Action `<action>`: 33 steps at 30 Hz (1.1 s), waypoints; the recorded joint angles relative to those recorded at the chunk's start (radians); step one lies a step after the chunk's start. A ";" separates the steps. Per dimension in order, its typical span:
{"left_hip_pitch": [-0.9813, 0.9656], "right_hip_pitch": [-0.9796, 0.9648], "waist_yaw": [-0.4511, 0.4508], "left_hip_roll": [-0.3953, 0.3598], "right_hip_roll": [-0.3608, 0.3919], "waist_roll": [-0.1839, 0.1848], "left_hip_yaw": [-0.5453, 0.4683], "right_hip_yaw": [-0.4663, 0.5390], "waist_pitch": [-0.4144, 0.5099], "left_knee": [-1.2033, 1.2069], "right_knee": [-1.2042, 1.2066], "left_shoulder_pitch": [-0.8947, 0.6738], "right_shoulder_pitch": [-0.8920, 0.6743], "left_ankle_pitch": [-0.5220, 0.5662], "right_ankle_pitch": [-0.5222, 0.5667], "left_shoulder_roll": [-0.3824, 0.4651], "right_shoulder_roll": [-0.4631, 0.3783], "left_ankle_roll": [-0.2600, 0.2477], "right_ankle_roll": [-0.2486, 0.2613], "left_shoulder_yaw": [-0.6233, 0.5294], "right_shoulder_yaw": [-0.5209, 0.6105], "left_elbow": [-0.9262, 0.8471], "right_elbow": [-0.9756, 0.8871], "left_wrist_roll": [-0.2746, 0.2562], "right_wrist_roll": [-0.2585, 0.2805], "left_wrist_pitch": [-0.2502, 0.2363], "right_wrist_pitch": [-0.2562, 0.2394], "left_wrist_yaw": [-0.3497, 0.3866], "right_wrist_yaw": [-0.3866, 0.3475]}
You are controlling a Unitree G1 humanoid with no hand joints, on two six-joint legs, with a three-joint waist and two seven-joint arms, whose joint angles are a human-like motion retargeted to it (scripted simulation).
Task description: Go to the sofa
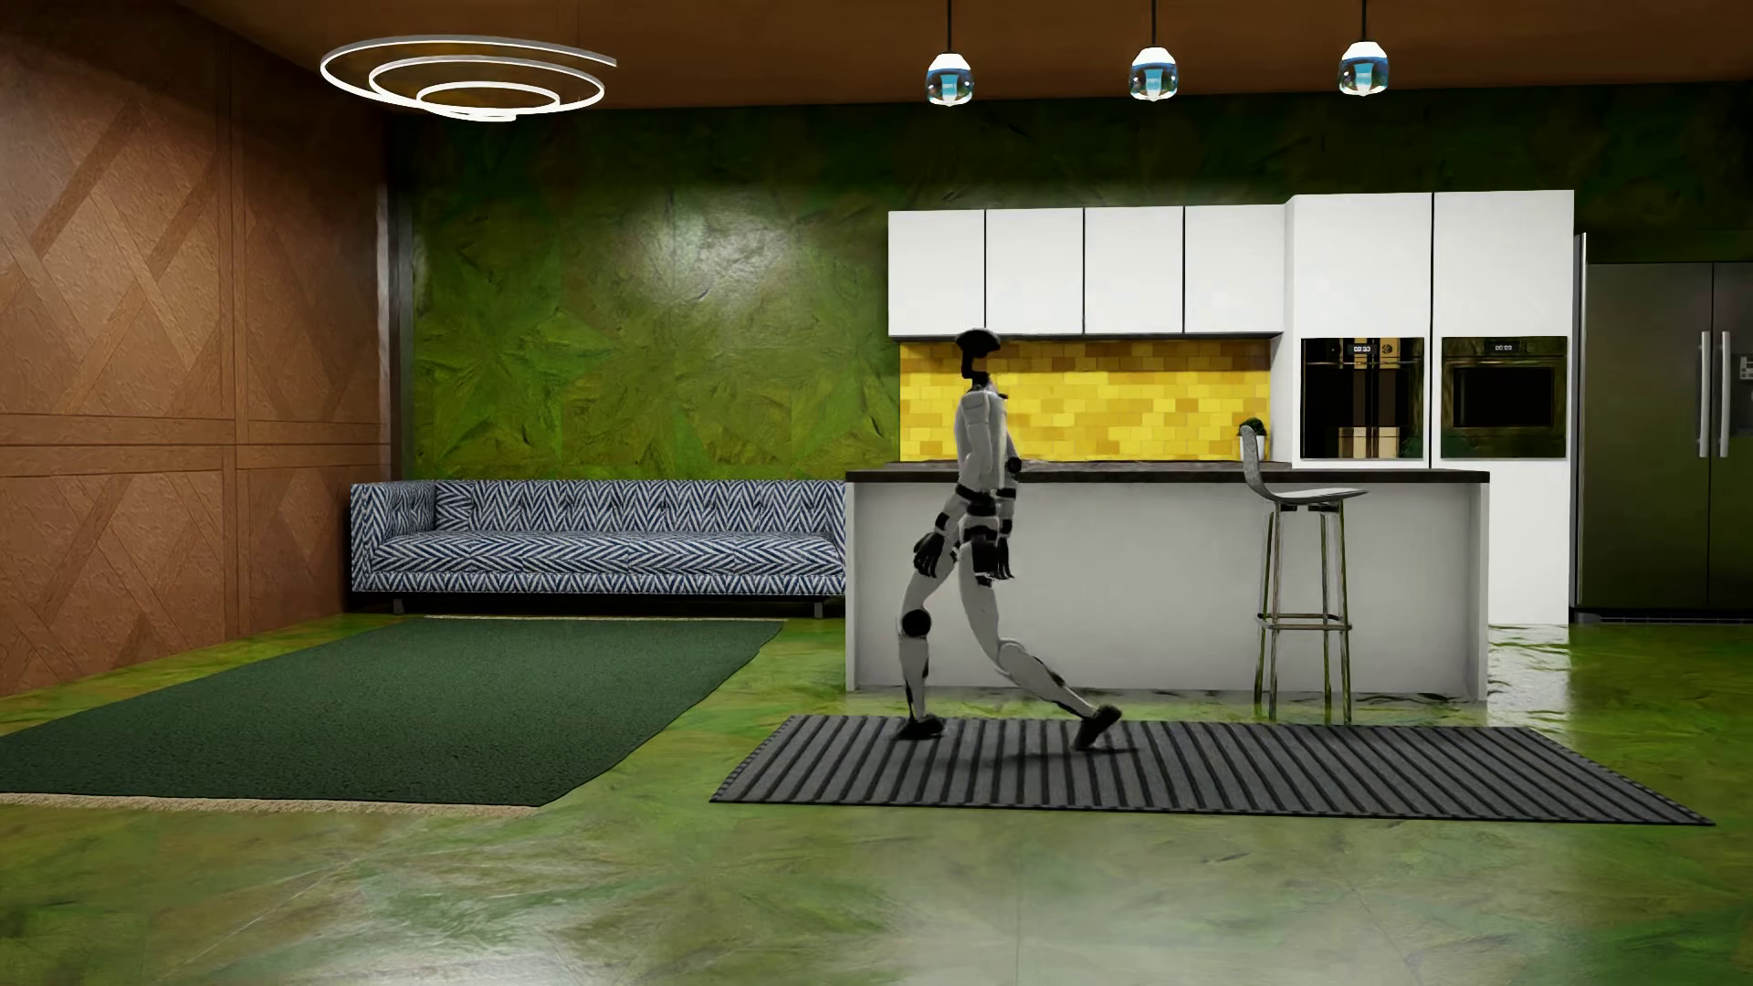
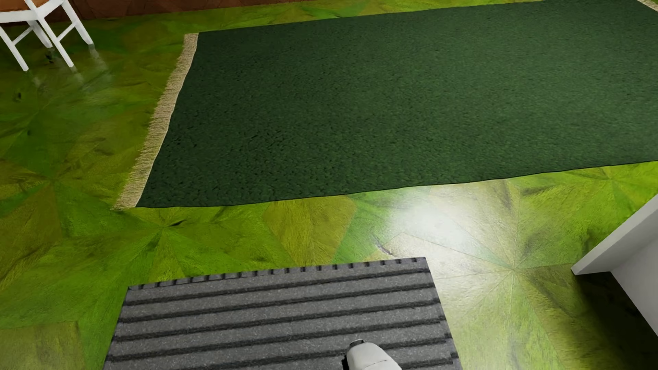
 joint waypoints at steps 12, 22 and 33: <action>-0.719 0.842 0.444 0.063 -0.007 -0.112 0.000 0.000 -0.046 -0.523 -0.222 0.205 -0.294 0.252 -0.653 0.025 -0.054 0.000 0.000 -0.118 -0.168 0.168 -0.169 0.000 0.000 0.000 0.000 0.000 0.000; -0.331 0.264 0.257 -0.052 -0.093 -0.106 0.000 0.000 0.014 -0.073 0.482 0.112 -0.111 0.031 -0.025 0.033 0.018 0.000 0.000 -0.125 -0.079 0.056 -0.062 0.000 0.000 0.000 0.000 0.000 0.000; -0.349 0.256 0.170 0.066 0.112 -0.027 0.000 0.000 0.009 0.648 -0.022 0.157 0.023 0.084 -0.053 0.020 -0.021 0.000 0.000 0.050 -0.081 0.067 0.024 0.000 0.000 0.000 0.000 0.000 0.000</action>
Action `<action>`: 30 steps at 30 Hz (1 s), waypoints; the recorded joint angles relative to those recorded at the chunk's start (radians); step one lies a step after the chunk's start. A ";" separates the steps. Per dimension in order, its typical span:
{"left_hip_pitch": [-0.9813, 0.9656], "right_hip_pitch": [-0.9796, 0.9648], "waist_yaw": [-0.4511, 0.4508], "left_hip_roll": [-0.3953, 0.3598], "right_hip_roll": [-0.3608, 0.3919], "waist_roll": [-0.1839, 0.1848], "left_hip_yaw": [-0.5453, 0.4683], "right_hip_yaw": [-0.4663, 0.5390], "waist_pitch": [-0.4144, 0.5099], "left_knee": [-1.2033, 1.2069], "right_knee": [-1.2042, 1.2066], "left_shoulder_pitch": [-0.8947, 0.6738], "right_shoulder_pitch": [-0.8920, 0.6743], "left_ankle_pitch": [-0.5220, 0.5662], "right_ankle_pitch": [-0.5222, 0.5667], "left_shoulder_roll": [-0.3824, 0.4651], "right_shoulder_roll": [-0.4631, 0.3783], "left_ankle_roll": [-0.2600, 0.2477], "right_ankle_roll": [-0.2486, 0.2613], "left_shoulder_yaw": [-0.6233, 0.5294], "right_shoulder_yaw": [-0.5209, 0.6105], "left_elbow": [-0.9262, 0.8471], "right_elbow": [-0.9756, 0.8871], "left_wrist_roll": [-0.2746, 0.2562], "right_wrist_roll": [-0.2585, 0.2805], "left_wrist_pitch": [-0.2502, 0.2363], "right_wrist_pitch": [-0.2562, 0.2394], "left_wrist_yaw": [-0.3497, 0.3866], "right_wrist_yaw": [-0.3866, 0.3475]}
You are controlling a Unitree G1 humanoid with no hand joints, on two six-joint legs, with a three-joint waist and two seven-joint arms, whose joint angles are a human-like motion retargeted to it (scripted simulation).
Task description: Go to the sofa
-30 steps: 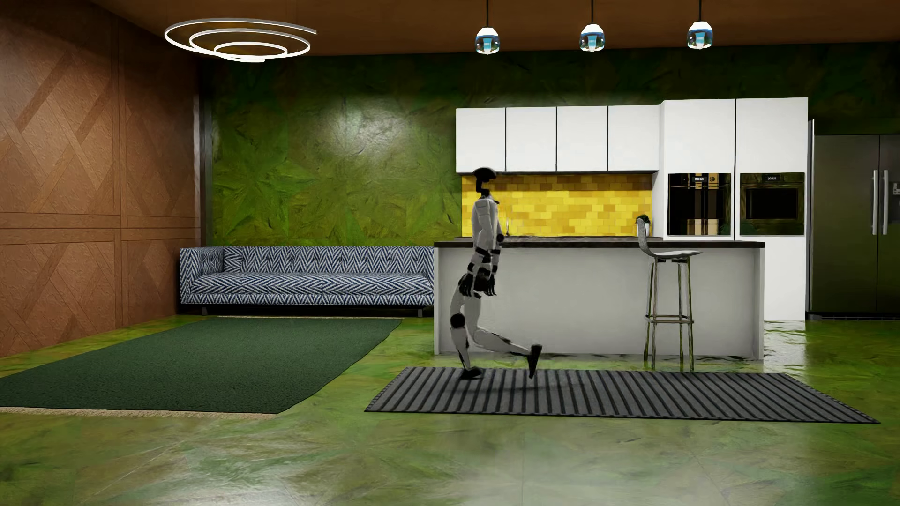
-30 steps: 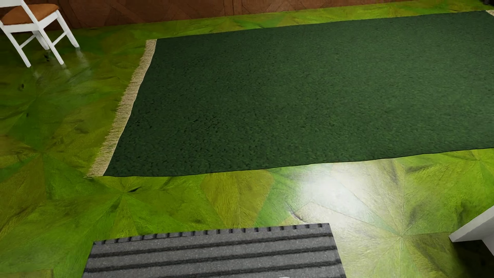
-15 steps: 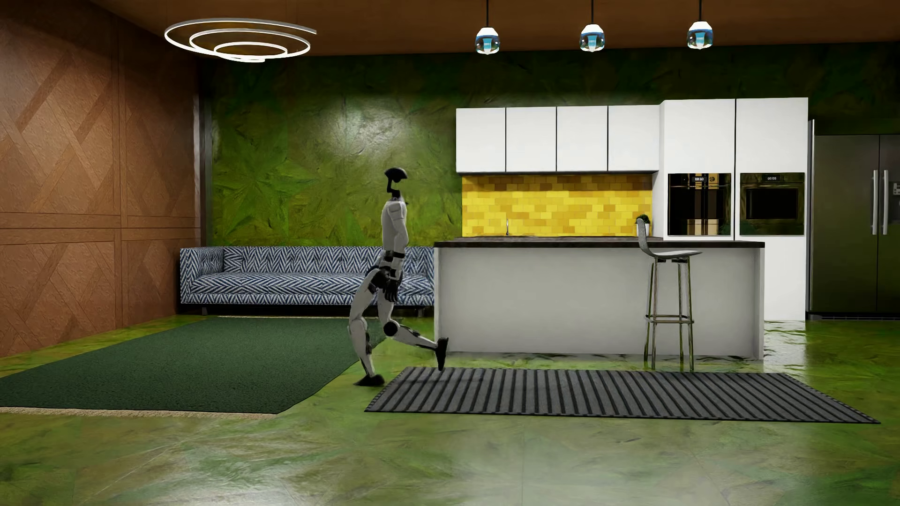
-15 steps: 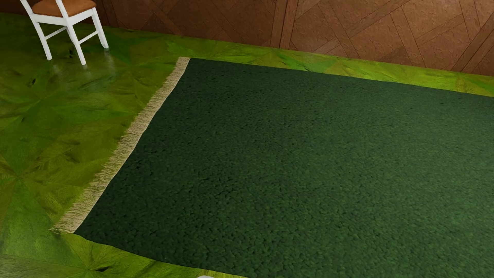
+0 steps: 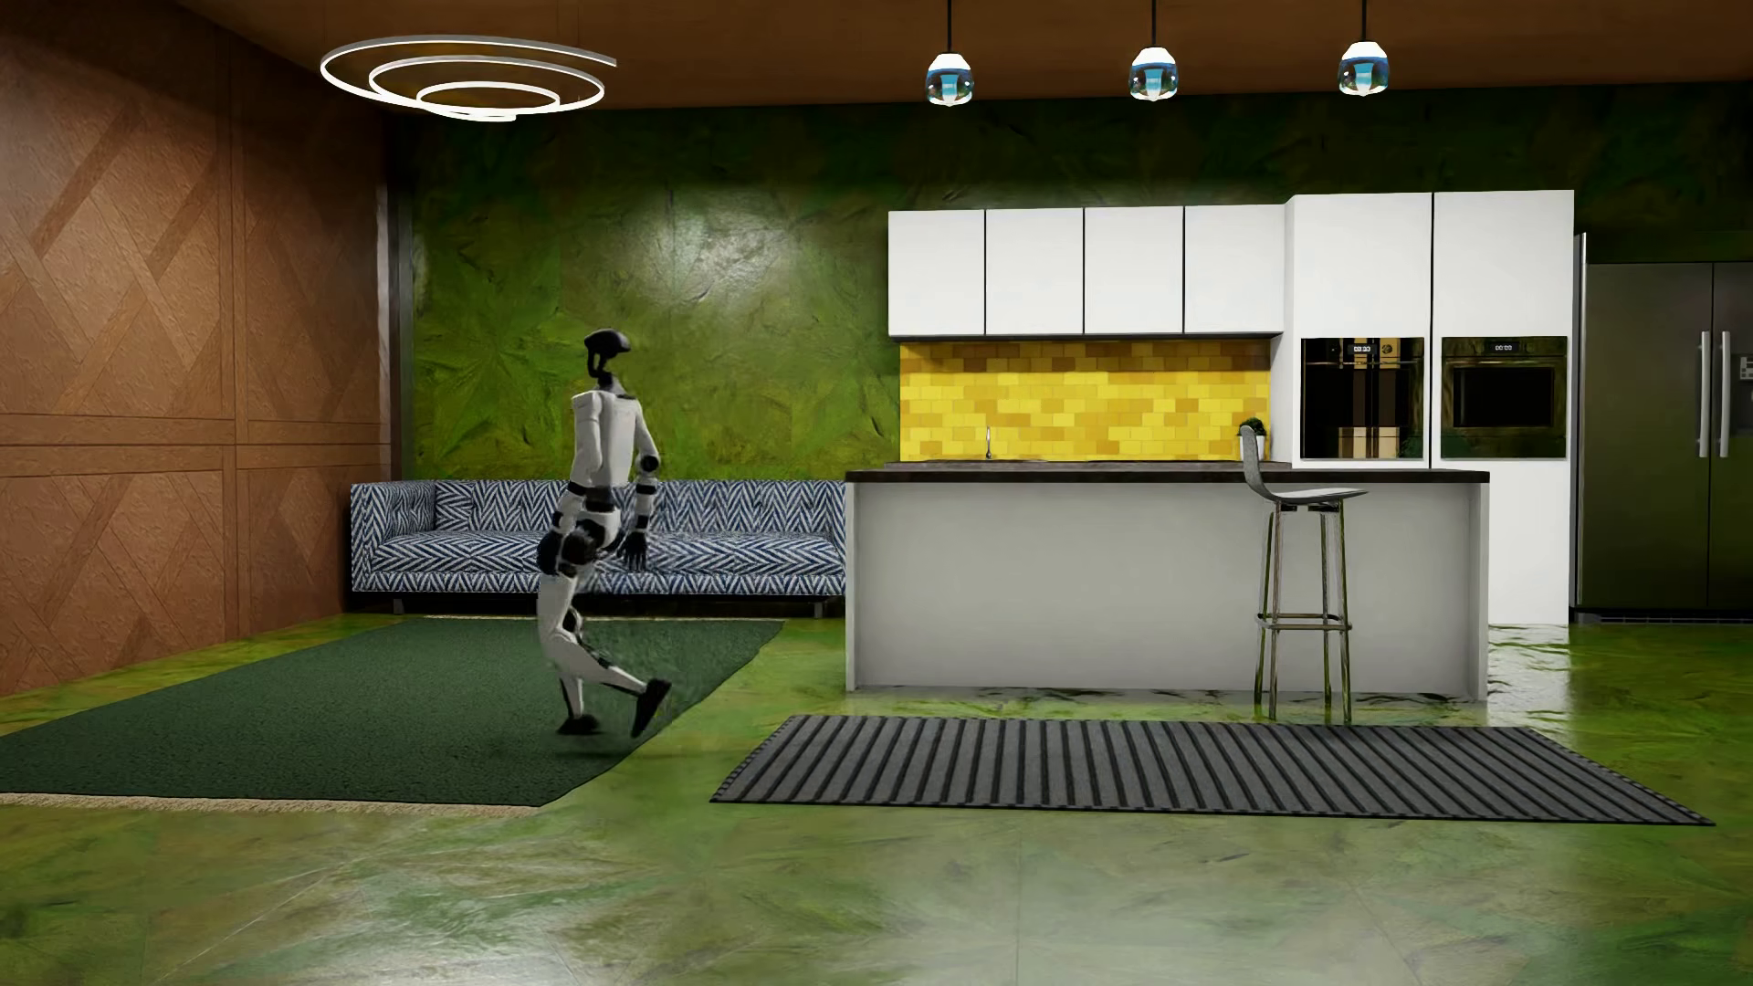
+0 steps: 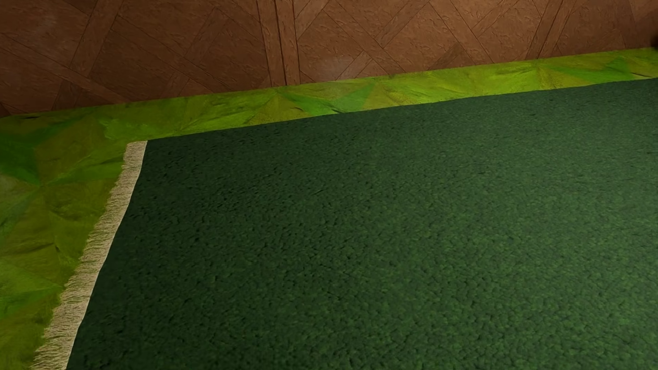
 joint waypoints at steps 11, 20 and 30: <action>-0.181 0.282 0.307 0.045 -0.084 -0.190 0.000 0.000 0.000 -0.626 0.254 0.086 -0.173 0.123 -0.149 0.049 -0.006 0.000 0.000 -0.064 -0.171 0.095 -0.234 0.000 0.000 0.000 0.000 0.000 0.000; 0.241 -0.226 0.034 0.097 -0.263 -0.149 0.000 0.000 -0.037 -0.769 -0.015 0.020 -0.002 -0.142 -0.193 0.063 0.020 0.000 0.000 0.002 0.024 -0.106 -0.080 0.000 0.000 0.000 0.000 0.000 0.000; 0.043 -0.096 0.048 0.074 -0.089 -0.027 0.000 0.000 -0.001 -0.141 0.084 -0.003 0.040 0.027 -0.212 0.068 -0.005 0.000 0.000 -0.046 0.122 -0.072 0.006 0.000 0.000 0.000 0.000 0.000 0.000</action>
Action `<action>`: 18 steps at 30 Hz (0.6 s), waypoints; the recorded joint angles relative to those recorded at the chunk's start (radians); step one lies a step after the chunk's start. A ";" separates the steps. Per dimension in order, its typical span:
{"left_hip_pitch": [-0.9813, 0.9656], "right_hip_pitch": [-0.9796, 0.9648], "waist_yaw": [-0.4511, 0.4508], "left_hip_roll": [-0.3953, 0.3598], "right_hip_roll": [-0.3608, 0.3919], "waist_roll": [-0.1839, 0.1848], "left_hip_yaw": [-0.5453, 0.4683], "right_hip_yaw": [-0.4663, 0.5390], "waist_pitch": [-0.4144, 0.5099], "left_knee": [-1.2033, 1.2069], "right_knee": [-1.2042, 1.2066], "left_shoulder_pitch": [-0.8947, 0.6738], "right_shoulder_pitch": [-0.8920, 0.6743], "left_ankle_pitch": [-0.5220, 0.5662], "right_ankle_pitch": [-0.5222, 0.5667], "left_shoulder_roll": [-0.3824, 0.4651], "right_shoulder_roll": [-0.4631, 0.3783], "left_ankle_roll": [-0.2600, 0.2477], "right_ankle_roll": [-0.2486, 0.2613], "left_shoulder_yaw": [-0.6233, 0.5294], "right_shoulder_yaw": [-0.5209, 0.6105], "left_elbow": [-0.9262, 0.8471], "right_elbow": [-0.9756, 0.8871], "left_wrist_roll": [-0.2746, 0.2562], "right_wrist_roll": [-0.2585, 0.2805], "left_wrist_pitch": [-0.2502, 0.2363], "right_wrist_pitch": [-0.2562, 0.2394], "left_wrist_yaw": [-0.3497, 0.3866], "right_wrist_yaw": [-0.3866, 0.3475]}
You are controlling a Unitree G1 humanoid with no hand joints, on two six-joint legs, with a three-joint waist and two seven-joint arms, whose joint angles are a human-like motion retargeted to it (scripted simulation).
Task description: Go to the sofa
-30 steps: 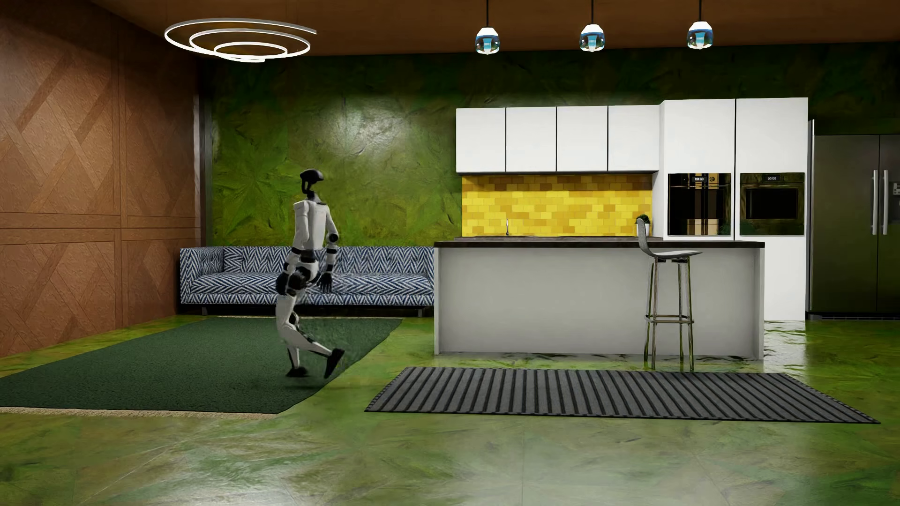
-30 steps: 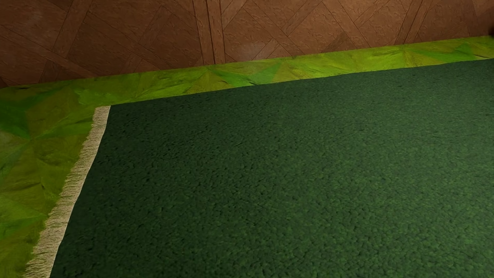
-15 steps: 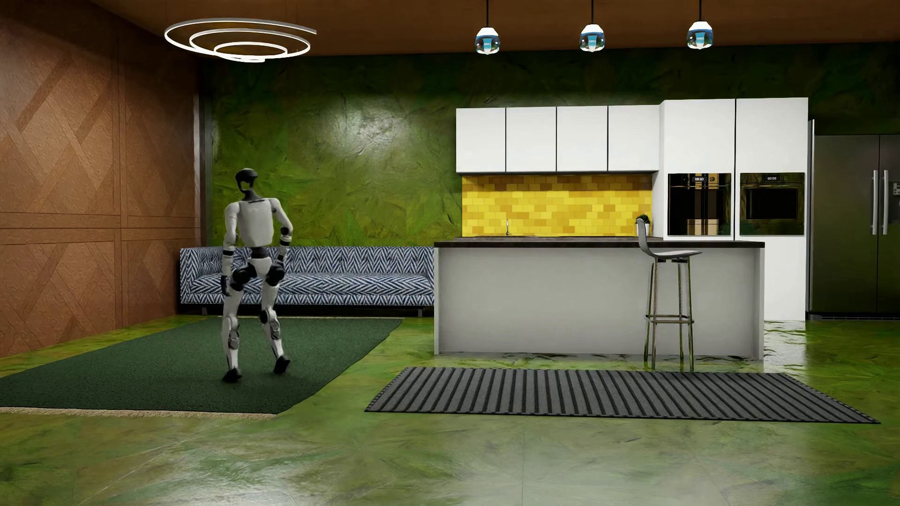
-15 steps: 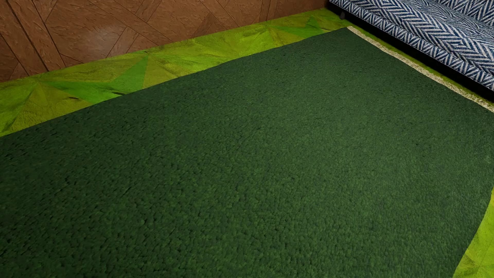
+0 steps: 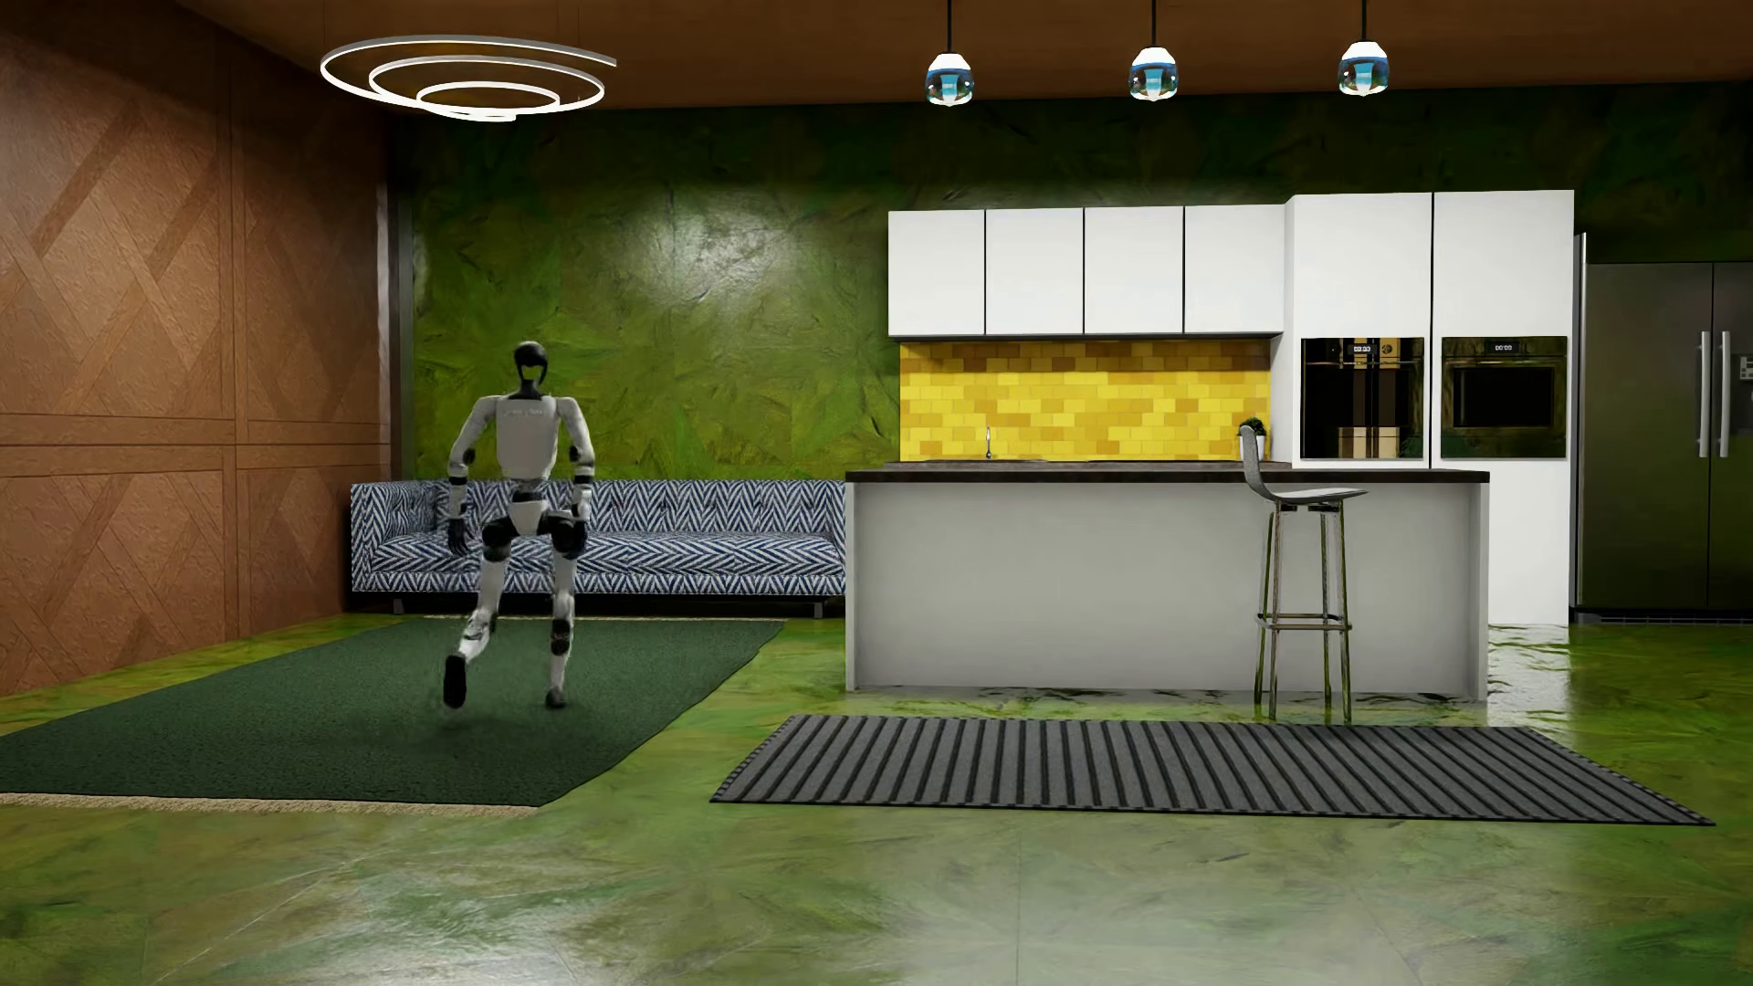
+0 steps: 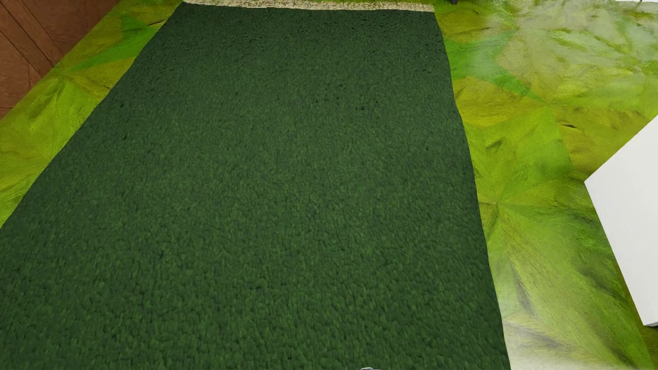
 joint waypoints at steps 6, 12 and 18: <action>-0.487 0.565 0.297 -0.104 0.003 -0.016 0.000 0.000 -0.005 -0.377 -0.272 0.157 -0.224 -0.089 -0.330 -0.007 -0.032 0.000 0.000 -0.123 -0.308 0.084 -0.315 0.000 0.000 0.000 0.000 0.000 0.000; -0.630 0.771 0.422 -0.143 -0.202 -0.077 0.000 0.000 -0.043 -0.405 -0.097 0.205 -0.306 0.011 -0.148 -0.011 -0.022 0.000 0.000 -0.165 -0.463 0.181 -0.427 0.000 0.000 0.000 0.000 0.000 0.000; -0.146 0.180 0.056 -0.245 -0.109 -0.003 0.000 0.000 -0.014 -0.534 0.647 0.062 -0.119 -0.107 0.124 -0.073 -0.004 0.000 0.000 -0.066 -0.290 -0.049 -0.209 0.000 0.000 0.000 0.000 0.000 0.000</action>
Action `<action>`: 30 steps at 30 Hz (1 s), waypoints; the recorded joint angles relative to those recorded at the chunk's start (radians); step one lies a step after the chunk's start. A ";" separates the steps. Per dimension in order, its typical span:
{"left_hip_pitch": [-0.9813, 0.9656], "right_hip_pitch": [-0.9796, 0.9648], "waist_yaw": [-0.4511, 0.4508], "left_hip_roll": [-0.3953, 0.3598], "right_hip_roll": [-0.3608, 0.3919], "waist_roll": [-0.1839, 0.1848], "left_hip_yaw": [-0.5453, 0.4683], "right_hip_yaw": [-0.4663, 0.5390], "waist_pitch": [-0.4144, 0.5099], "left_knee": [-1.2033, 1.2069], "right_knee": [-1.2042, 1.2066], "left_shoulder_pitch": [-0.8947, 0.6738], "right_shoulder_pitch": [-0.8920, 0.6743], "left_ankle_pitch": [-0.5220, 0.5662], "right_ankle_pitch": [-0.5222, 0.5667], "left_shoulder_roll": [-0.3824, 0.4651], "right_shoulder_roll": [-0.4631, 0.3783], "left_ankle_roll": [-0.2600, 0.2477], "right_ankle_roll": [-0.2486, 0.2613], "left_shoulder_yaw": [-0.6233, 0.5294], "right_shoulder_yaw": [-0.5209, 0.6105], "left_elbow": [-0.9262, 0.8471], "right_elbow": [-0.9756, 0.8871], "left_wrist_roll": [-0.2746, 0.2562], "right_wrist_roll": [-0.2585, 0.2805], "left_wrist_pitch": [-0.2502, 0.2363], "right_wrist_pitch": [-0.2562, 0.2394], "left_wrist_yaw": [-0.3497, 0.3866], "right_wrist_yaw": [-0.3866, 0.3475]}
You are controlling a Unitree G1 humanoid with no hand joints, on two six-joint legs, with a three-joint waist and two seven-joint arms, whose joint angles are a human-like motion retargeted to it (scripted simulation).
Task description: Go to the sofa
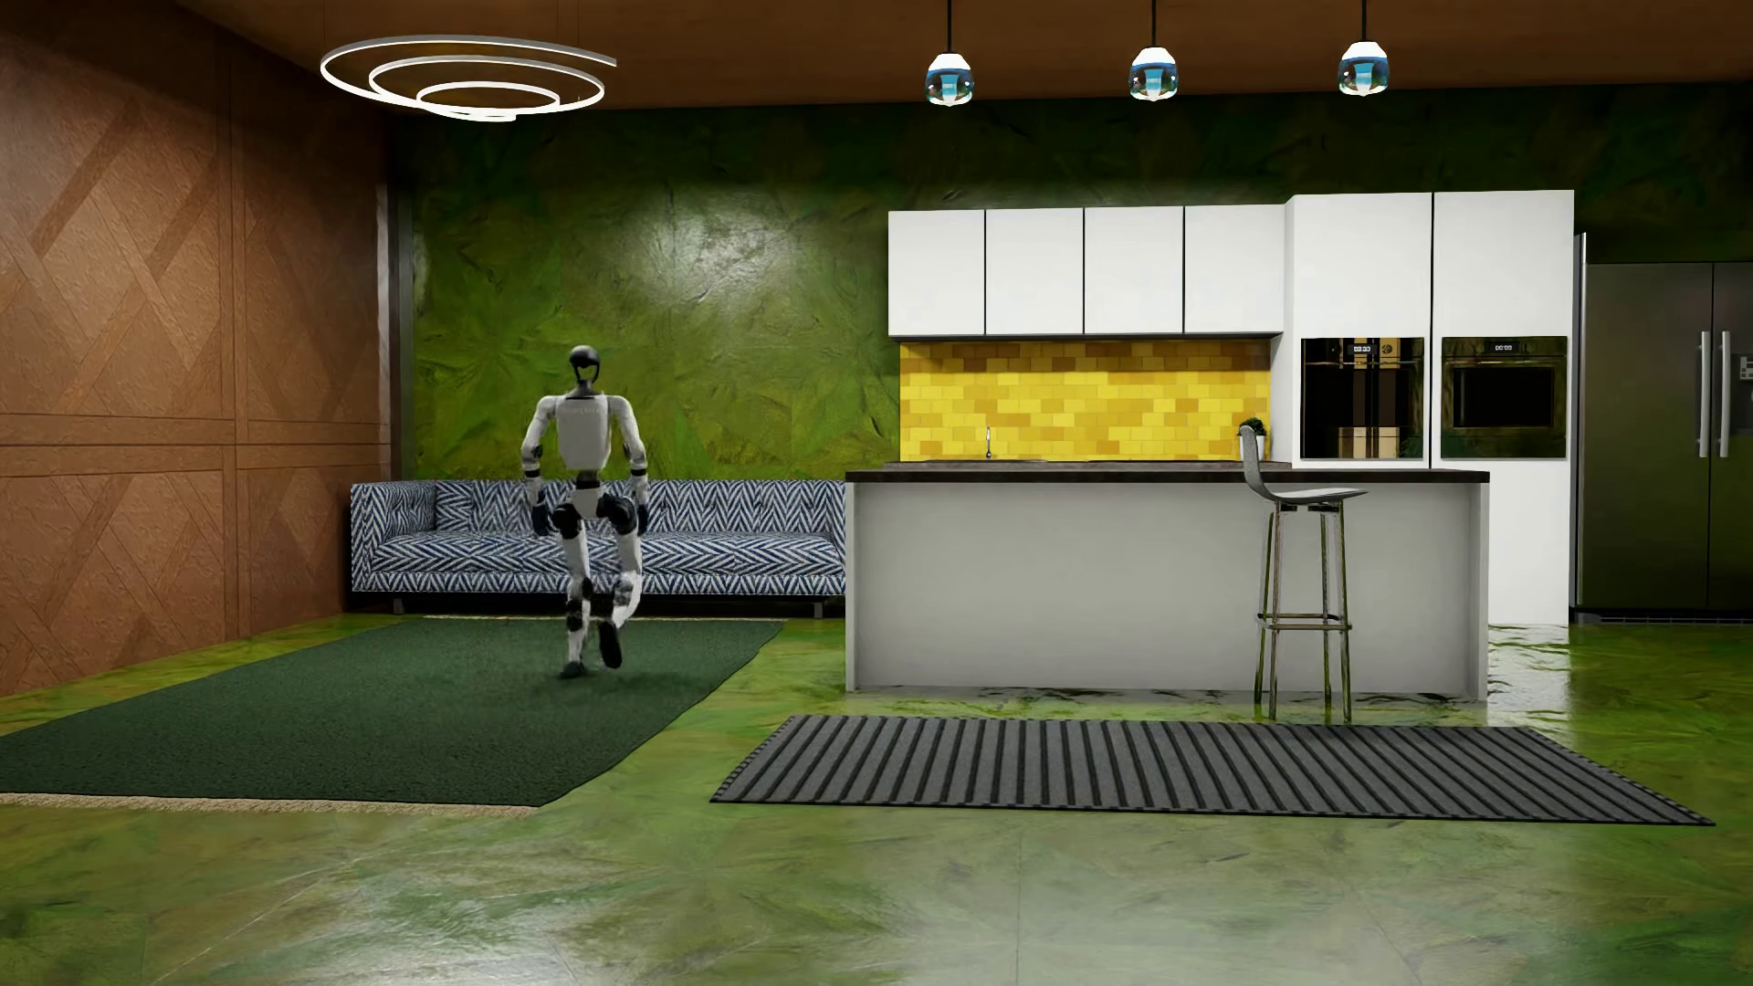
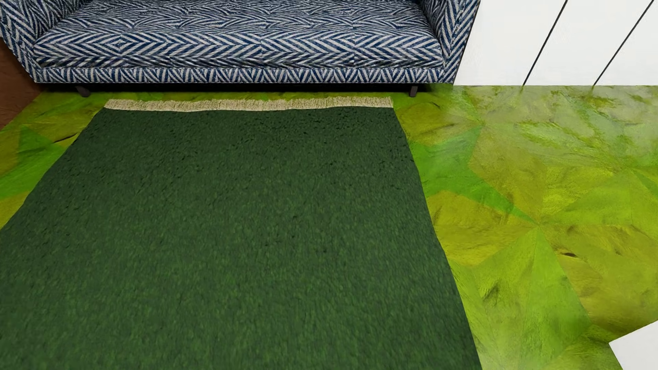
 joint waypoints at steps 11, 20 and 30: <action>0.397 -0.277 -0.229 0.187 0.120 0.055 0.000 0.000 -0.028 0.288 -0.673 -0.124 0.192 0.397 0.129 -0.026 0.023 0.000 0.000 0.160 0.342 -0.076 0.287 0.000 0.000 0.000 0.000 0.000 0.000; -0.203 0.430 0.196 0.180 0.095 -0.029 0.000 0.000 -0.037 -0.042 -0.923 0.118 -0.167 0.210 -0.379 0.018 -0.022 0.000 0.000 -0.054 -0.063 0.243 -0.128 0.000 0.000 0.000 0.000 0.000 0.000; -0.042 0.196 0.129 0.010 -0.064 -0.056 0.000 0.000 -0.026 0.069 0.062 0.023 -0.114 0.038 0.022 -0.004 0.045 0.000 0.000 0.039 0.055 0.192 0.075 0.000 0.000 0.000 0.000 0.000 0.000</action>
